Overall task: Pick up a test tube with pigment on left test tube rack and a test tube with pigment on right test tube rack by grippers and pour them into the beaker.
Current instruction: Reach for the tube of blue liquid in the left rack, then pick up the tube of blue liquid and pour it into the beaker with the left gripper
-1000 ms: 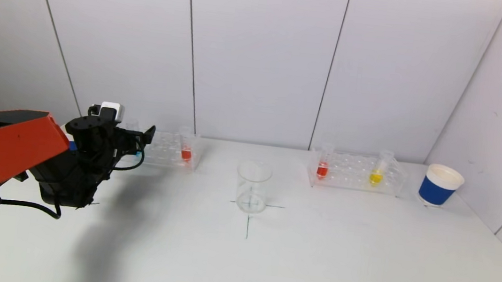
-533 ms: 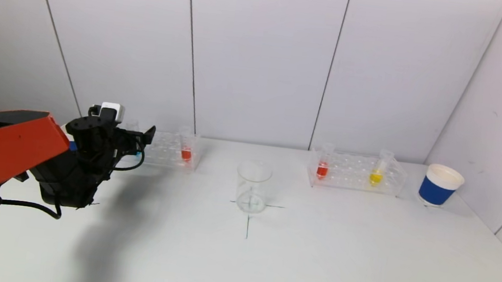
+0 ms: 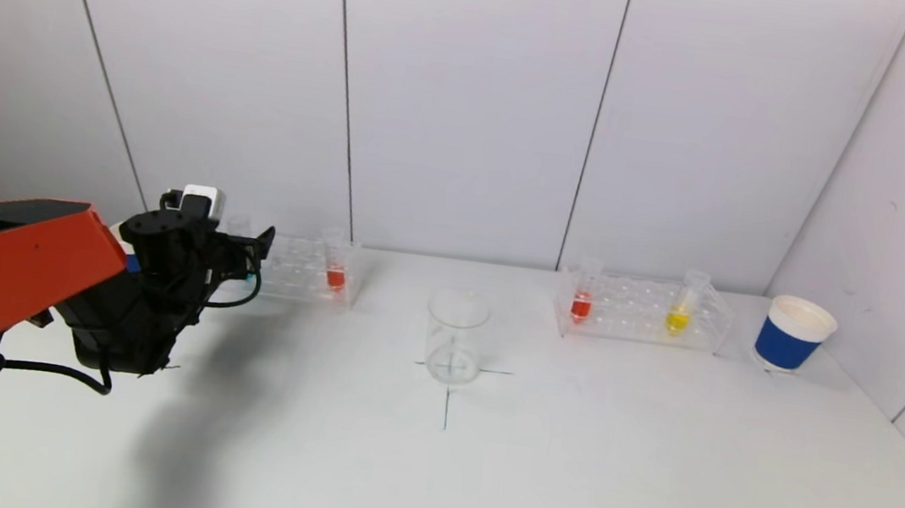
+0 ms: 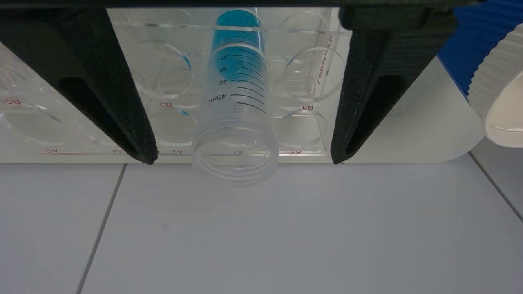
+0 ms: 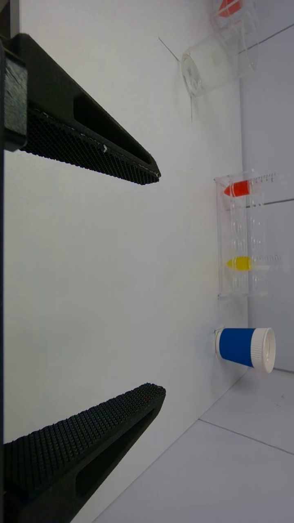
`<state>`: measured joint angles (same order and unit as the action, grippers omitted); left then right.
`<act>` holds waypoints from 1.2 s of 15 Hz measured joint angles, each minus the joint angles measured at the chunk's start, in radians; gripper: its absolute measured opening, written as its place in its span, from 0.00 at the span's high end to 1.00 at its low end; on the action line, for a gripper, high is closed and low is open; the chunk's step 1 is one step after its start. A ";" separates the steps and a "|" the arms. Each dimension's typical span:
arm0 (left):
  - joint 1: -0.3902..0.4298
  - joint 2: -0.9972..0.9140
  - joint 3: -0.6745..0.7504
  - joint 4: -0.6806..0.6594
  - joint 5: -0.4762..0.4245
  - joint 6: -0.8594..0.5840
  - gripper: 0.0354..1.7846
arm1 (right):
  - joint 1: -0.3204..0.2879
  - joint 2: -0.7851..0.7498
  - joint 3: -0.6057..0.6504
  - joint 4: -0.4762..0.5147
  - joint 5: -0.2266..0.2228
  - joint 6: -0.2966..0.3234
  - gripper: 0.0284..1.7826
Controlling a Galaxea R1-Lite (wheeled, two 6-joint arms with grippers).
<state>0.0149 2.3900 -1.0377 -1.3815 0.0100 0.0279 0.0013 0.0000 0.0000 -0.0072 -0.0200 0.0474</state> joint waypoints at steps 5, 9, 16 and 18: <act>0.000 0.000 -0.001 0.000 0.000 0.000 0.67 | 0.000 0.000 0.000 0.000 0.000 0.000 0.01; 0.000 0.000 -0.001 0.000 0.000 0.000 0.76 | 0.000 0.000 0.000 0.000 0.000 0.000 0.01; 0.000 0.000 -0.001 0.000 0.000 0.000 0.76 | 0.000 0.000 0.000 0.000 0.000 0.000 0.01; 0.001 -0.001 -0.001 0.000 0.000 -0.001 0.76 | 0.000 0.000 0.000 0.000 0.000 0.000 0.01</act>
<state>0.0164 2.3885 -1.0385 -1.3815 0.0100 0.0272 0.0013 0.0000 0.0000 -0.0072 -0.0202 0.0474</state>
